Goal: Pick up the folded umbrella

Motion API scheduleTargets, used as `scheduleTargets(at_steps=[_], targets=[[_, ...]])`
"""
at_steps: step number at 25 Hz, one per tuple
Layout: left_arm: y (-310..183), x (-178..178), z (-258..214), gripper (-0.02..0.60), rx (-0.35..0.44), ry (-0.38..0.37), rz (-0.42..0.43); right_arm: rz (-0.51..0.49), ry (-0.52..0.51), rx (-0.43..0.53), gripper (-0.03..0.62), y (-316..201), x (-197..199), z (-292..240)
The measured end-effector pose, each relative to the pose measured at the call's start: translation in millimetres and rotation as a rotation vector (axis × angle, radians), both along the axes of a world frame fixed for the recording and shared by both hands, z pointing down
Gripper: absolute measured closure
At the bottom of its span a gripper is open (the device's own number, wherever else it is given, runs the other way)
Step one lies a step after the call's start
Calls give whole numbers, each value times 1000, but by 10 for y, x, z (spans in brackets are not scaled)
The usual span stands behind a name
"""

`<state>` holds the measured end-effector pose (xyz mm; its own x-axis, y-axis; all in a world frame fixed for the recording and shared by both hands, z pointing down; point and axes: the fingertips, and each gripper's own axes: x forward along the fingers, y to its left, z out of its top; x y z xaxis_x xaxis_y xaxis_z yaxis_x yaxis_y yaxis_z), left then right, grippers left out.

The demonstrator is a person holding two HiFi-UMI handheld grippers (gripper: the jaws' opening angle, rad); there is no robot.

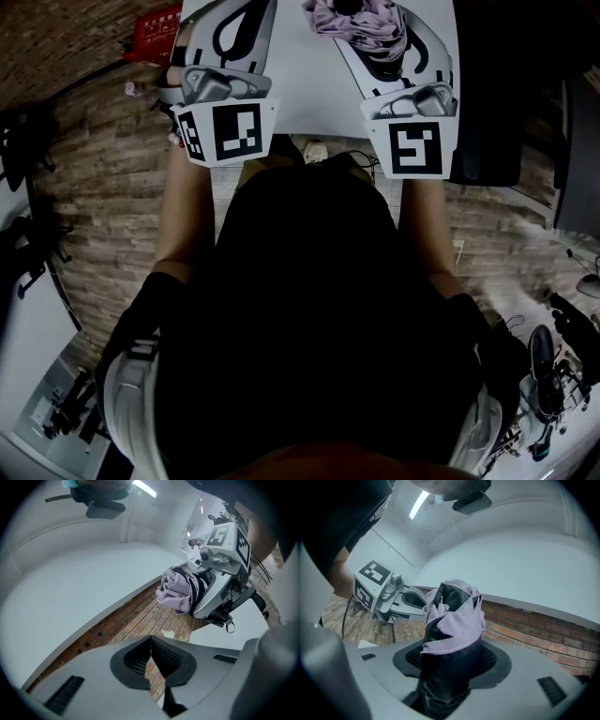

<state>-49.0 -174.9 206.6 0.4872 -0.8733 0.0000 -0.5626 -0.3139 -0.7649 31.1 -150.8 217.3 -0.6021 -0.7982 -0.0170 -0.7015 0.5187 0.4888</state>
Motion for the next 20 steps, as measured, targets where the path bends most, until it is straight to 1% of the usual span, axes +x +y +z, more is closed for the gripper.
scheduleTargets(at_steps=[5, 11, 20], targets=[[75, 69, -7, 569, 5, -5, 14, 4, 15, -1, 349, 38, 20, 32], [25, -1, 24, 569, -3, -10, 7, 5, 15, 3, 349, -14, -32, 32], [22, 64, 90, 569, -14, -13, 18, 20, 28, 5, 349, 12, 16, 83]])
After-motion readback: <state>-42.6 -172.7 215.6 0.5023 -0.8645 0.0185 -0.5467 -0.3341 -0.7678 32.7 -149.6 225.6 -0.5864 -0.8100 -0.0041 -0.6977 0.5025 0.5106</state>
